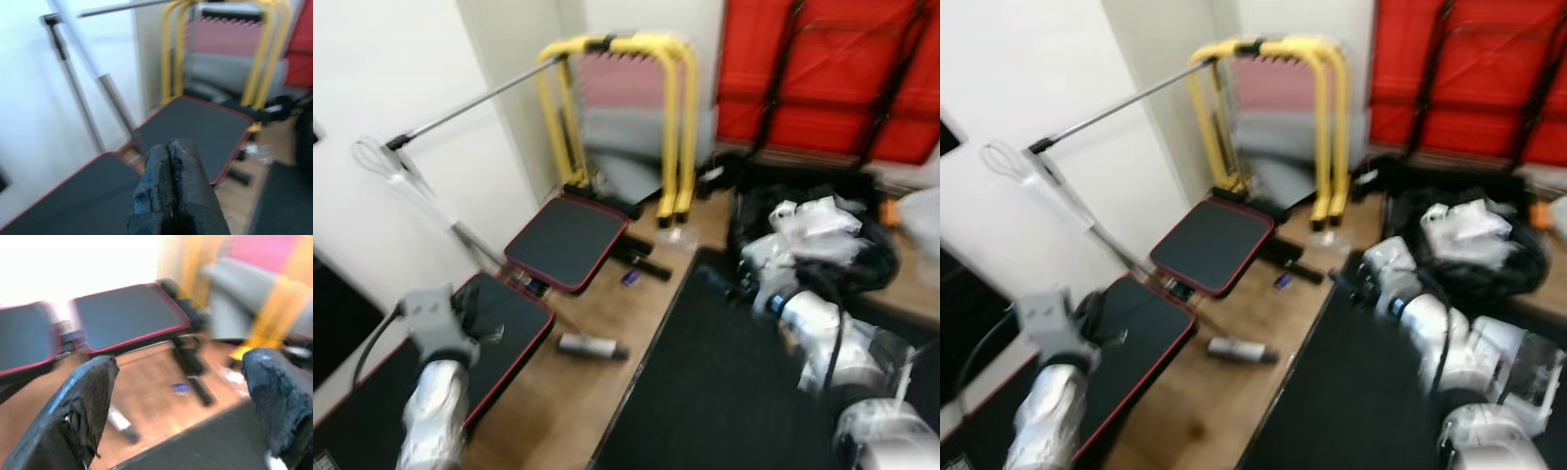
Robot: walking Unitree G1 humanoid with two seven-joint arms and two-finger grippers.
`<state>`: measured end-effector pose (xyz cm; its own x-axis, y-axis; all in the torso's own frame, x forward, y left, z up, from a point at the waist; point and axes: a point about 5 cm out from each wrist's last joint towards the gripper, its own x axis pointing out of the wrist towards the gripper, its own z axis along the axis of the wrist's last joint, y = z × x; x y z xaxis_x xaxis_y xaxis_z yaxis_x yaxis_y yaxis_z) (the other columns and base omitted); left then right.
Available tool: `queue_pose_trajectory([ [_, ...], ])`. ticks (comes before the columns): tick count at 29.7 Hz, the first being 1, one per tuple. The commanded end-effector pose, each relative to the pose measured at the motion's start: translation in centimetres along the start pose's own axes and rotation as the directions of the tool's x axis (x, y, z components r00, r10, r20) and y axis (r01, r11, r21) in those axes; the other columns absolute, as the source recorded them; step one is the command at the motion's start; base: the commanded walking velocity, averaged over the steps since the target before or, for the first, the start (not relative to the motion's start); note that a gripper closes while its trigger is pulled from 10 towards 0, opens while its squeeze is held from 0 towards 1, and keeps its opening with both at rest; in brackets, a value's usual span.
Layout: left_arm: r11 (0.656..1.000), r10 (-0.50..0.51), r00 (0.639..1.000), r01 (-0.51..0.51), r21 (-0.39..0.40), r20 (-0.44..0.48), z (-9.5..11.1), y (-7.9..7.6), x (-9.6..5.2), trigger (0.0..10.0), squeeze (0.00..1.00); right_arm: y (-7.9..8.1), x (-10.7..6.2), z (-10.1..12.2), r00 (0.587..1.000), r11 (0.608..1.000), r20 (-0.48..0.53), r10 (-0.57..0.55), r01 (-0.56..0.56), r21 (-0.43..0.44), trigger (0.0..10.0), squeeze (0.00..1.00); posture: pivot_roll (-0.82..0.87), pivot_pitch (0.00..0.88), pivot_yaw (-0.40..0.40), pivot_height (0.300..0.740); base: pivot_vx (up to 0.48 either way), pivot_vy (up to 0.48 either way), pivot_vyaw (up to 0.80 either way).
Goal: Sweep floor
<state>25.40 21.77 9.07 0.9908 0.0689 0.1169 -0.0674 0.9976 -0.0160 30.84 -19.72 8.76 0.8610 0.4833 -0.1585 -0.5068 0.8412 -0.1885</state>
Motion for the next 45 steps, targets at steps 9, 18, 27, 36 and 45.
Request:
queue_pose_trajectory([
  [9,0.985,-0.167,0.986,0.168,-0.037,0.021,2.5,-4.7,-2.6,10.0,0.0,3.8,-0.3,4.2,0.979,0.988,0.168,0.118,-0.1,-0.115,10.0,0.0,-0.14,0.0,0.002,0.74,0.0,0.0,0.8],
  [18,0.955,-0.297,0.954,0.296,-0.036,-0.036,2.5,-6.5,-3.4,0.0,0.0,3.4,0.2,5.2,0.979,0.996,0.202,-0.021,0.038,-0.081,10.0,0.0,-0.14,0.0,-0.001,0.74,0.0,0.0,0.8],
  [27,0.959,-0.279,0.957,0.282,0.033,-0.079,2.7,-6.7,-2.6,10.0,0.0,1.9,1.0,6.1,0.977,0.988,0.168,-0.13,0.142,-0.062,10.0,0.0,-0.13,0.0,0.006,0.74,0.0,0.0,0.8],
  [36,0.957,-0.29,0.954,0.289,-0.028,-0.072,3.6,-6.8,-2.1,10.0,0.0,0.2,1.2,5.6,0.95,0.949,0.076,-0.304,0.309,-0.062,10.0,0.0,-0.13,0.0,0.013,0.74,0.0,0.0,0.09],
  [45,0.953,-0.303,0.95,0.3,-0.05,-0.077,3.9,-7.3,-1.9,10.0,0.0,-1.3,0.9,5.4,0.92,0.916,0.032,-0.391,0.392,-0.083,10.0,0.0,-0.13,0.0,0.011,0.74,0.345,0.0,0.36],
])
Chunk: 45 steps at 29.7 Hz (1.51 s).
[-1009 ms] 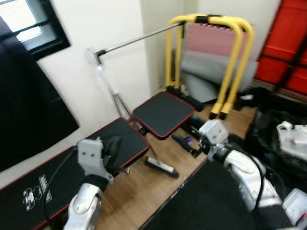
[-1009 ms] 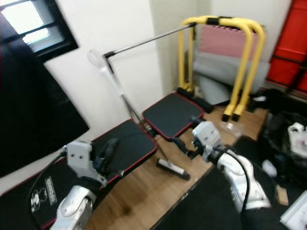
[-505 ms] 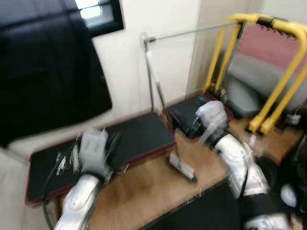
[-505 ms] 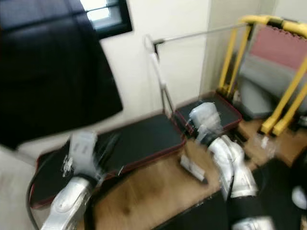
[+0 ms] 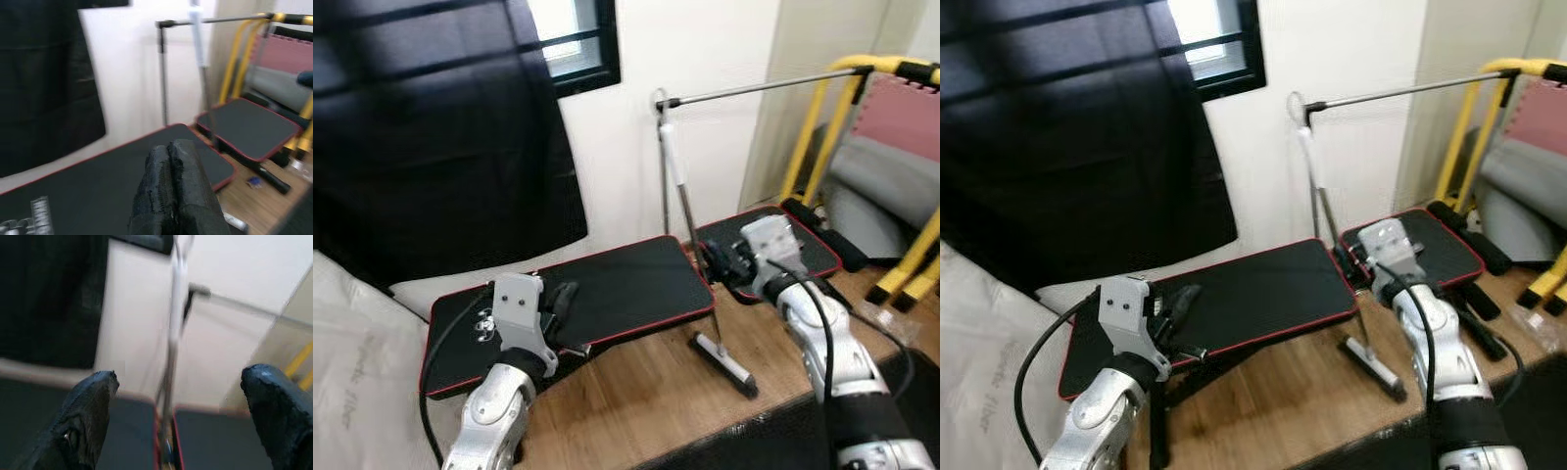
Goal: Sweep floor
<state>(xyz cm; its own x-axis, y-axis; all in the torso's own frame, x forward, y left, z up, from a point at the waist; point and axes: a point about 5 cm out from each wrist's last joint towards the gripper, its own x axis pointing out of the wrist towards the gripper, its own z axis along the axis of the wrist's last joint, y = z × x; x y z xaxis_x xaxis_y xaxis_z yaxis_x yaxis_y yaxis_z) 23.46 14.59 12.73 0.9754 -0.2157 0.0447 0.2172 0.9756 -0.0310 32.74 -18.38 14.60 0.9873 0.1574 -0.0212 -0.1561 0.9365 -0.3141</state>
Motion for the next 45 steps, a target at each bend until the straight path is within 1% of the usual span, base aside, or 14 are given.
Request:
queue_pose_trajectory([
  [1,1.0,-0.023,1.0,0.023,-0.001,-0.008,0.1,-0.1,0.1,10.0,0.0,-0.6,-0.2,-0.7,0.999,0.999,-0.031,-0.033,0.034,0.004,10.0,0.0,-0.13,0.0,0.011,0.74,0.398,0.0,0.0],
  [16,0.999,-0.051,0.998,0.051,-0.008,-0.024,0.2,-0.5,0.0,10.0,0.0,-1.0,0.0,0.0,0.998,0.998,-0.032,-0.056,0.056,-0.002,10.0,0.0,-0.13,0.0,0.016,0.74,0.398,0.0,0.0],
  [18,0.998,-0.06,0.998,0.06,-0.002,-0.03,0.2,-0.7,0.0,10.0,0.0,-1.2,0.0,0.0,0.998,0.998,-0.04,-0.058,0.058,-0.013,10.0,0.0,-0.13,0.0,0.015,0.74,0.322,0.0,0.0],
  [20,0.996,-0.086,0.995,0.086,0.0,-0.041,0.1,-1.1,-0.4,10.0,0.0,-2.1,0.1,-0.5,0.993,0.995,-0.076,-0.087,0.083,-0.052,10.0,0.0,-0.13,0.0,0.016,0.74,0.257,0.0,0.0],
  [26,0.994,-0.105,0.994,0.104,-0.017,-0.04,0.1,-1.4,-0.7,10.0,0.0,-2.7,0.2,-1.2,0.988,0.992,-0.113,-0.108,0.101,-0.073,10.0,0.0,-0.13,0.0,0.015,0.74,0.08,0.0,0.0],
  [28,0.992,-0.124,0.991,0.123,-0.026,-0.041,0.3,-1.8,-1.1,10.0,0.0,-1.9,0.5,-1.1,0.993,0.999,-0.114,-0.019,0.014,-0.04,10.0,0.0,-0.12,0.005,0.018,0.74,0.0,0.0,0.0],
  [29,0.992,-0.124,0.991,0.123,-0.026,-0.041,0.3,-1.8,-1.1,10.0,0.0,-1.9,0.5,-1.1,0.993,0.999,-0.114,-0.019,0.014,-0.04,10.0,0.0,-0.12,0.005,0.018,0.74,0.0,0.0,0.0],
  [31,0.99,-0.14,0.989,0.139,-0.035,-0.042,0.6,-2.1,-1.5,10.0,0.0,-0.7,0.7,-1.0,0.986,0.993,-0.118,0.114,-0.117,-0.016,10.0,0.0,-0.12,0.018,0.018,0.74,0.0,0.0,0.0],
  [32,0.99,-0.14,0.989,0.139,-0.035,-0.042,0.6,-2.1,-1.5,10.0,0.0,-0.7,0.7,-1.0,0.986,0.993,-0.118,0.114,-0.117,-0.016,10.0,0.0,-0.12,0.018,0.018,0.74,0.0,0.0,0.0],
  [33,0.989,-0.147,0.988,0.146,-0.039,-0.044,0.7,-2.3,-1.8,10.0,0.0,-0.4,0.7,-1.0,0.977,0.984,-0.122,0.176,-0.177,0.003,10.0,0.0,-0.11,0.035,0.015,0.74,0.0,0.0,0.0],
  [38,0.987,-0.158,0.986,0.156,-0.047,-0.055,0.9,-2.7,-2.6,10.0,0.0,-0.6,0.9,-1.0,0.957,0.967,-0.142,0.254,-0.256,0.006,10.0,0.0,-0.09,0.071,0.006,0.74,0.0,0.0,0.0],
  [40,0.987,-0.158,0.986,0.156,-0.047,-0.055,0.9,-2.7,-2.6,10.0,0.0,-0.6,0.9,-1.0,0.957,0.967,-0.142,0.254,-0.256,0.006,10.0,0.0,-0.09,0.071,0.006,0.74,0.0,0.0,0.0],
  [42,0.985,-0.166,0.984,0.163,-0.057,-0.063,1.2,-3.2,-3.5,10.0,0.0,-0.8,1.4,-0.7,0.942,0.953,-0.147,0.302,-0.304,0.01,10.0,0.0,-0.08,0.103,0.0,0.74,0.0,0.0,0.0],
  [45,0.984,-0.169,0.984,0.165,-0.06,-0.065,1.3,-3.4,-3.8,10.0,0.0,-0.5,1.7,-0.5,0.937,0.947,-0.141,0.318,-0.32,0.013,10.0,0.0,-0.08,0.106,0.001,0.74,0.0,0.0,0.0],
])
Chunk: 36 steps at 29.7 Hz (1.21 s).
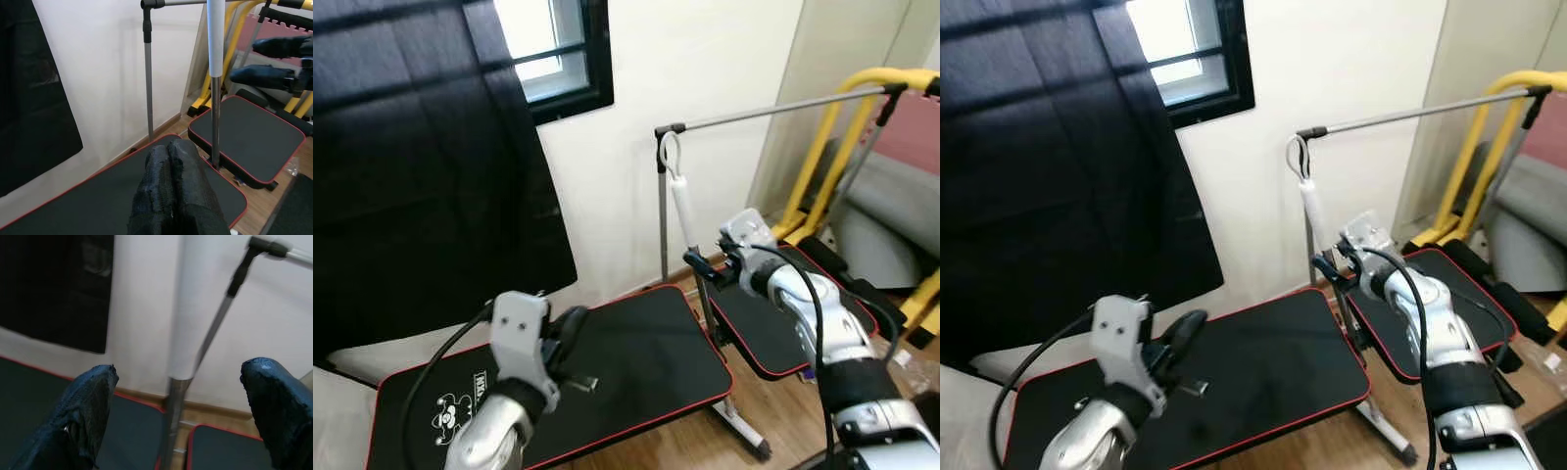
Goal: Sweep floor
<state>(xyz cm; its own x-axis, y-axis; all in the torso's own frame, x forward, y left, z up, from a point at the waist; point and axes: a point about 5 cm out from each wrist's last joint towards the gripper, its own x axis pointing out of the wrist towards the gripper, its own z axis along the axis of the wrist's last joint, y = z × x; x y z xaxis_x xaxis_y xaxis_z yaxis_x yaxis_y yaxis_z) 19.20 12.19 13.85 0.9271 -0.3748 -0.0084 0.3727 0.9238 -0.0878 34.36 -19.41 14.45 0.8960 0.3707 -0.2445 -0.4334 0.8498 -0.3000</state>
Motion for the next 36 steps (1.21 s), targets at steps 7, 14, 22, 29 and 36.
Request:
queue_pose_trajectory([
  [7,1.0,-0.019,1.0,0.019,-0.002,-0.006,0.8,-1.0,-1.0,10.0,0.0,1.8,3.2,0.9,1.0,1.0,0.01,-0.001,0.001,0.02,10.0,0.0,-0.06,0.145,0.0,0.74,0.0,0.0,0.0],
  [14,1.0,-0.026,1.0,0.026,-0.002,-0.011,1.3,-1.3,-1.8,10.0,0.0,1.1,4.7,2.3,0.993,0.993,0.04,-0.113,0.113,0.021,10.0,0.0,-0.03,0.174,0.008,0.74,0.0,0.0,0.0],
  [22,1.0,-0.025,0.999,0.025,-0.001,-0.02,1.5,-1.4,-2.1,10.0,0.0,0.1,4.9,3.2,0.983,0.986,0.076,-0.166,0.167,-0.004,10.0,0.0,-0.03,0.177,0.012,0.74,0.0,0.0,0.0],
  [29,1.0,-0.024,0.999,0.024,0.001,-0.024,1.6,-1.4,-2.1,10.0,0.0,-0.7,5.0,3.6,0.971,0.977,0.109,-0.213,0.212,0.018,10.0,0.0,-0.02,0.179,0.016,0.74,0.0,0.0,0.0],
  [36,1.0,-0.021,0.999,0.021,0.007,-0.026,1.9,-1.6,-2.4,10.0,0.0,-1.9,4.9,4.6,0.945,0.956,0.153,-0.29,0.281,0.08,10.0,0.0,0.0,0.202,0.02,0.74,0.0,0.0,0.0],
])
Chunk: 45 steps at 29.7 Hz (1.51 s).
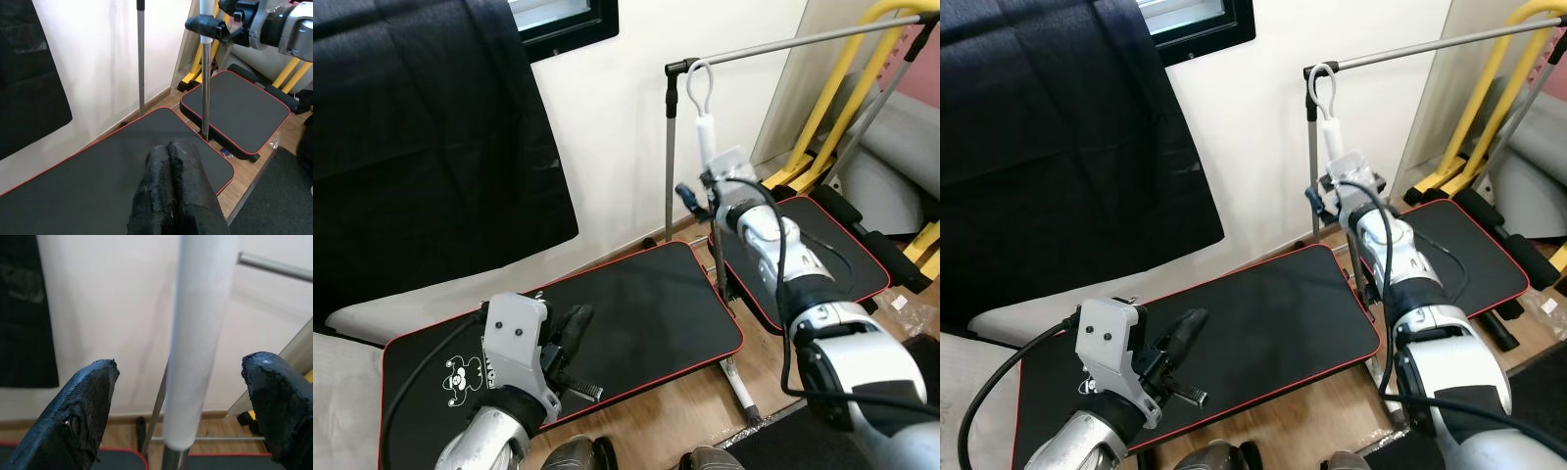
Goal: Sweep floor
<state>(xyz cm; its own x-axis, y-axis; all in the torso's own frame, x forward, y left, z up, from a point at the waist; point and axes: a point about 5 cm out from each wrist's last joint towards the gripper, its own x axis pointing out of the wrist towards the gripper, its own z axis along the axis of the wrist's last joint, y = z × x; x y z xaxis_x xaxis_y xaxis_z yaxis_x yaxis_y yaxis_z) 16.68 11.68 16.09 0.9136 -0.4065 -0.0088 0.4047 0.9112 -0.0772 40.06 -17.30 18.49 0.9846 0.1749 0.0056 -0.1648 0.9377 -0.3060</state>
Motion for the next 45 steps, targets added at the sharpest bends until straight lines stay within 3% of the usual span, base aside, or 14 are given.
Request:
queue_pose_trajectory([
  [1,1.0,0.014,1.0,-0.015,-0.003,-0.024,-0.1,0.0,-0.5,10.0,0.0,-0.2,0.0,-0.1,1.0,0.999,0.003,-0.021,0.021,0.038,10.0,0.0,0.01,0.211,0.025,0.74,0.0,0.0,0.0],
  [15,1.0,0.019,0.999,-0.02,-0.006,-0.032,1.3,-1.0,-3.0,10.0,0.0,-0.3,0.6,1.0,0.999,0.998,0.032,-0.016,0.014,0.068,10.0,0.0,0.1,0.317,0.056,0.74,0.0,0.0,0.0],
  [16,1.0,0.025,0.999,-0.025,-0.009,-0.024,1.6,-1.1,-3.5,10.0,0.0,-0.7,0.7,1.3,0.999,0.998,0.044,-0.03,0.027,0.059,0.8,0.0,0.11,0.337,0.063,0.74,0.0,0.0,0.0],
  [17,1.0,0.027,1.0,-0.027,-0.015,-0.014,1.8,-1.2,-3.9,10.0,0.0,-1.1,0.8,1.8,0.997,0.998,0.06,-0.048,0.045,0.045,0.0,0.0,0.12,0.35,0.067,0.74,0.0,0.0,0.0],
  [32,0.999,0.021,1.0,-0.021,-0.035,0.006,2.0,-1.5,-4.2,10.0,0.0,-4.5,0.4,4.3,0.975,0.991,0.18,-0.131,0.133,0.001,0.0,0.0,0.11,0.35,0.068,0.74,0.0,0.0,0.0],
  [36,0.999,0.021,1.0,-0.021,-0.024,0.001,2.1,-1.3,-3.6,10.0,0.0,-5.8,-0.2,4.6,0.968,0.991,0.222,-0.115,0.126,-0.038,0.0,0.0,0.07,0.293,0.046,0.74,0.0,0.0,0.0],
  [40,1.0,0.022,1.0,-0.022,-0.013,0.007,1.9,-1.1,-3.1,10.0,0.0,-6.7,-0.8,4.6,0.97,0.995,0.233,-0.063,0.078,-0.057,0.0,0.0,0.05,0.265,0.036,0.74,0.0,0.0,0.0],
  [41,1.0,0.016,1.0,-0.016,0.003,0.023,1.4,-0.6,-2.1,10.0,0.0,-7.5,-2.4,4.4,0.965,0.992,0.236,0.115,-0.098,-0.086,0.0,0.0,0.0,0.216,0.03,0.74,0.0,0.0,0.0],
  [45,1.0,0.008,0.999,-0.009,0.013,0.031,1.2,-0.3,-1.4,10.0,0.0,-7.9,-3.8,4.4,0.943,0.966,0.221,0.249,-0.228,-0.118,0.0,0.0,-0.01,0.195,0.028,0.74,0.0,0.0,0.0],
])
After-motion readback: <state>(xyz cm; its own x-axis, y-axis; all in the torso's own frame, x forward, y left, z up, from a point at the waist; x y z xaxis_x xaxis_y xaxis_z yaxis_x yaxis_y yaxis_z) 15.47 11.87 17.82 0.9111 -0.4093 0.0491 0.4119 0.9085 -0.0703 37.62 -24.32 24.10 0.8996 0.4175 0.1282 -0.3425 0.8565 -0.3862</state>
